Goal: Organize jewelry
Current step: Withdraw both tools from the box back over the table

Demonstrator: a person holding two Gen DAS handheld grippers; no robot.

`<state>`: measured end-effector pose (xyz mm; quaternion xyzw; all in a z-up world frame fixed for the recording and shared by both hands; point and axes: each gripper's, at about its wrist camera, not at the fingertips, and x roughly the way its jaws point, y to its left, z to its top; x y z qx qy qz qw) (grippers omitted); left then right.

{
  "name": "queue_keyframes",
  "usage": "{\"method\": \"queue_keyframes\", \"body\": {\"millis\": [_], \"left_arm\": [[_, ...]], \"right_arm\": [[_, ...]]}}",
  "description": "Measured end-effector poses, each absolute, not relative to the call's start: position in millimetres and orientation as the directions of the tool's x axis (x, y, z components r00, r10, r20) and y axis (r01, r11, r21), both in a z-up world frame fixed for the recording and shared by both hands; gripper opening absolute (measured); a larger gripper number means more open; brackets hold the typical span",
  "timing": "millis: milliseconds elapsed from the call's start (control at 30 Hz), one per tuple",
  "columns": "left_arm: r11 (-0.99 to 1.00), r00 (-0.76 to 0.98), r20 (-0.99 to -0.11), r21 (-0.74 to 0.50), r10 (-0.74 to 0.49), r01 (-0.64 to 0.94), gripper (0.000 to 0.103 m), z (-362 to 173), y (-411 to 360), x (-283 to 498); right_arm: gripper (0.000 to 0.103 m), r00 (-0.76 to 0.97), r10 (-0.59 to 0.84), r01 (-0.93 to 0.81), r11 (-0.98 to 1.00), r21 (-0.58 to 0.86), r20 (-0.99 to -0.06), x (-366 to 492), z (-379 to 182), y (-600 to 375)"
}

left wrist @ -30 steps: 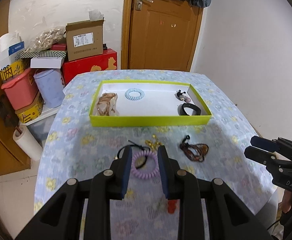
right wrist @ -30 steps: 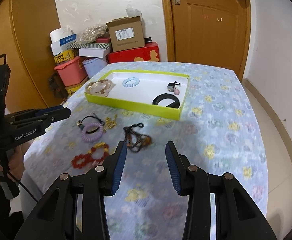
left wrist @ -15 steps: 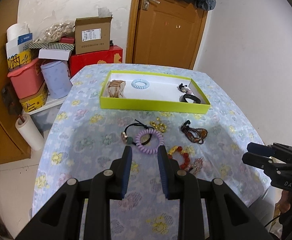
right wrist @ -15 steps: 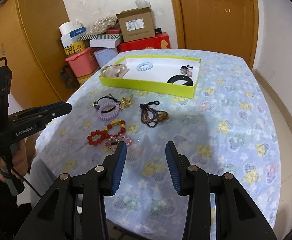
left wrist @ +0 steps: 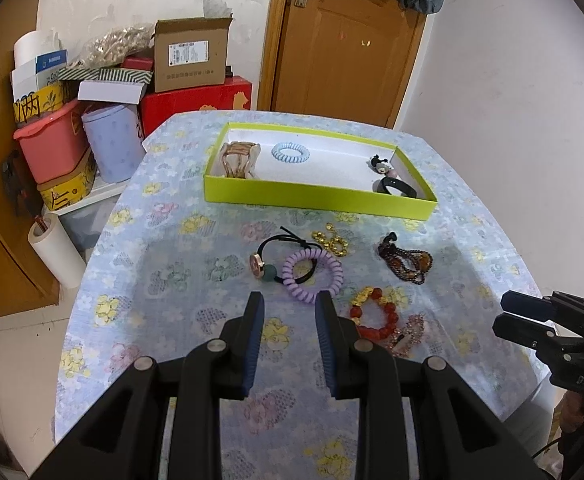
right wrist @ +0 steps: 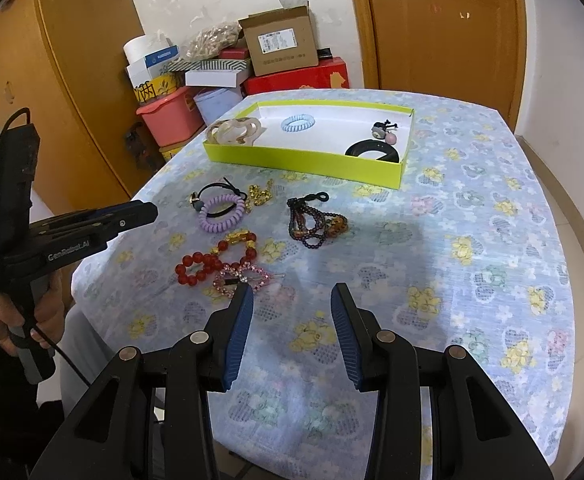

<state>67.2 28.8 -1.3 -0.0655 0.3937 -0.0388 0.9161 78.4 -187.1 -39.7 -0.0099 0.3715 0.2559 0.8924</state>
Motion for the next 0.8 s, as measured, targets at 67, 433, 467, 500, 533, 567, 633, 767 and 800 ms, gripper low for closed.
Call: {"method": "queue_keyframes", "body": {"millis": [67,433,467,500,533,567,633,767,800], "left_arm": [[0.988,0.684,-0.719,-0.154,-0.125,0.019,0.028,-3.7,30.0,70.1],[0.985,0.684,-0.717,-0.172,-0.134,0.012,0.028,-9.8,39.4,76.4],[0.985,0.684,-0.717,-0.174,-0.136,0.014,0.028,-9.9,40.6,76.8],[0.984,0.684,-0.716,-0.176,-0.138,0.014,0.028,-10.2,41.3,76.8],[0.984,0.685,-0.715,-0.179,-0.14,0.015,0.028,-10.5,42.0,76.8],[0.983,0.684,-0.715,-0.181,-0.142,0.015,0.028,-10.8,42.7,76.8],[0.983,0.684,-0.714,-0.183,-0.147,0.019,0.028,-11.6,43.2,77.6],[0.983,0.684,-0.714,-0.183,-0.151,0.026,0.028,-13.2,45.6,81.2],[0.983,0.682,-0.716,-0.182,-0.149,0.024,0.028,-14.1,46.5,82.6]], "right_arm": [[0.042,0.59,0.451,-0.466,0.868,0.174,-0.67,80.1,-40.9,-186.2],[0.042,0.542,0.487,-0.523,0.833,0.178,-0.685,88.6,-50.4,-161.4],[0.042,0.534,0.491,-0.529,0.829,0.18,-0.689,90.2,-52.1,-158.4],[0.042,0.527,0.494,-0.534,0.826,0.183,-0.692,92.0,-54.0,-155.2],[0.042,0.519,0.496,-0.539,0.822,0.184,-0.696,94.3,-56.2,-151.7],[0.042,0.512,0.498,-0.544,0.819,0.185,-0.7,96.3,-58.1,-149.1],[0.042,0.495,0.499,-0.552,0.813,0.186,-0.711,101.6,-63.1,-142.3],[0.042,0.484,0.499,-0.561,0.807,0.183,-0.719,110.4,-69.3,-134.6],[0.042,0.483,0.496,-0.566,0.806,0.175,-0.722,112.9,-70.6,-131.8]]}}
